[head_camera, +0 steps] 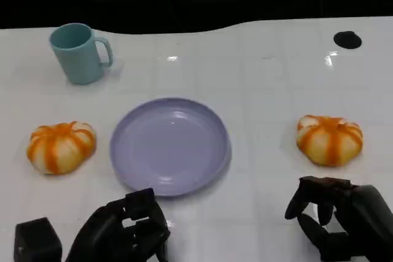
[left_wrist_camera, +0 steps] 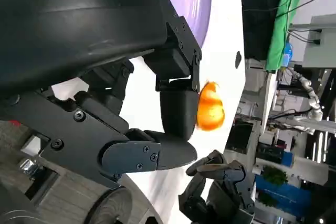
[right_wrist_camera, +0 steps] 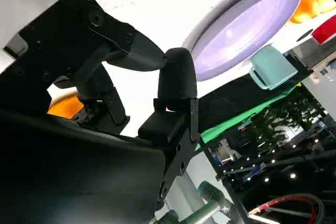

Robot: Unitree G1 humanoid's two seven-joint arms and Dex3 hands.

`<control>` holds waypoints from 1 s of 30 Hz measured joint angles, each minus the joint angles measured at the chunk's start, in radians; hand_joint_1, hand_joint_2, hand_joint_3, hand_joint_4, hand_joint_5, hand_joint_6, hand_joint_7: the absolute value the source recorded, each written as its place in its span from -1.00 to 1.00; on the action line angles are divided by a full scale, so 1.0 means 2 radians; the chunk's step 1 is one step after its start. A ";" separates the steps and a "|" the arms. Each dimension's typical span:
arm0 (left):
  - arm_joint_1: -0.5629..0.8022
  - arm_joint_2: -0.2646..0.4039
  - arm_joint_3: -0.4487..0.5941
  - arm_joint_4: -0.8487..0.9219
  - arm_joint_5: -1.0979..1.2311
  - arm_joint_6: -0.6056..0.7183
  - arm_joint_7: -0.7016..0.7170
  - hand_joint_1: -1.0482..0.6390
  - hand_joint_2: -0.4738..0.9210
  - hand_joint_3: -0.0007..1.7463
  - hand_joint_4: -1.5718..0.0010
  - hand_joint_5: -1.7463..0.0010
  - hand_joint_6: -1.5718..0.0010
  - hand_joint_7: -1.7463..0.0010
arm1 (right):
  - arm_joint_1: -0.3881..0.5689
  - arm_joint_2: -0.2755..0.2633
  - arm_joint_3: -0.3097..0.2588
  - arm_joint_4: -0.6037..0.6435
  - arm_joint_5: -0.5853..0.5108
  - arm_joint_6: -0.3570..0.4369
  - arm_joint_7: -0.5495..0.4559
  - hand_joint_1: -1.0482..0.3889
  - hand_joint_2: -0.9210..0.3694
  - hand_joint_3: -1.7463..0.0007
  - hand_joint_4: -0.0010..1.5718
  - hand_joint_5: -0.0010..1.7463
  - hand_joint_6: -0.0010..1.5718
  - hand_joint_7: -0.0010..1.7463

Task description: Grasp the bread from the table and place it into the plate.

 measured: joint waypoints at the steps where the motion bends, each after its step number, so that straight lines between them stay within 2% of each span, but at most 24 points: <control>1: 0.000 0.000 0.000 0.000 0.000 0.000 0.000 -0.46 0.71 -0.33 0.00 -1.00 0.04 -0.64 | 0.000 0.000 0.000 0.000 0.000 0.000 0.000 0.12 -0.10 -0.48 0.10 1.00 0.06 0.52; 3: 0.000 0.000 0.000 0.000 0.000 0.000 0.000 -0.46 0.71 -0.34 0.00 -1.00 0.04 -0.64 | 0.000 0.000 0.000 0.000 0.000 0.000 0.000 0.13 -0.12 -0.45 0.09 0.93 0.08 0.40; 5: 0.000 0.000 0.000 0.000 0.000 0.000 0.000 -0.46 0.71 -0.34 -0.01 -1.00 0.04 -0.64 | 0.000 0.000 0.000 0.000 0.000 0.000 -0.001 0.13 -0.24 -0.31 0.07 0.87 0.08 0.30; 7: 0.000 0.000 0.000 0.002 0.000 0.000 0.000 -0.46 0.71 -0.34 -0.01 -1.00 0.04 -0.64 | 0.000 0.000 0.000 0.000 0.000 -0.003 -0.003 0.12 -0.39 -0.06 0.06 0.70 0.11 0.06; 11: -0.003 0.000 0.000 0.002 0.000 0.000 0.000 -0.46 0.71 -0.35 0.00 -1.00 0.03 -0.63 | -0.001 0.000 0.000 0.000 -0.002 -0.006 -0.016 0.11 -0.57 0.20 0.05 0.43 0.16 -0.23; 16: -0.008 0.000 0.003 0.004 0.000 -0.001 0.000 -0.46 0.71 -0.35 -0.01 -1.00 0.03 -0.63 | -0.002 0.000 -0.004 -0.002 -0.003 -0.005 -0.027 0.10 -0.64 0.37 -0.10 0.45 0.11 -0.41; 18: -0.008 0.000 0.003 0.004 0.000 -0.001 0.000 -0.46 0.71 -0.35 0.00 -1.00 0.03 -0.63 | -0.001 0.000 -0.006 -0.008 -0.004 -0.001 -0.029 0.09 -0.77 0.56 -0.16 0.39 0.12 -0.54; 21: -0.008 0.000 0.003 0.005 0.000 -0.001 0.000 -0.46 0.71 -0.35 0.00 -1.00 0.03 -0.63 | -0.002 0.000 -0.009 -0.018 -0.004 0.005 -0.029 0.02 -0.96 0.81 -0.19 0.00 0.09 -0.73; 22: -0.008 0.000 0.003 0.005 0.000 -0.001 0.000 -0.46 0.71 -0.35 -0.01 -1.00 0.03 -0.63 | -0.002 0.000 -0.010 -0.022 -0.004 0.006 -0.029 -0.02 -0.98 0.85 -0.23 -0.13 0.05 -0.80; 25: -0.008 0.000 0.003 0.004 0.000 -0.001 0.000 -0.47 0.70 -0.35 -0.01 -1.00 0.03 -0.63 | -0.001 -0.001 -0.012 -0.036 -0.004 0.020 -0.023 -0.08 -1.00 0.87 -0.33 -0.34 -0.06 -0.90; 30: -0.008 0.000 0.004 0.005 0.001 -0.001 0.000 -0.45 0.70 -0.34 -0.01 -1.00 0.03 -0.63 | 0.004 -0.007 -0.016 -0.075 0.002 0.075 0.026 -0.12 -1.00 0.89 -0.49 -0.56 -0.22 -0.99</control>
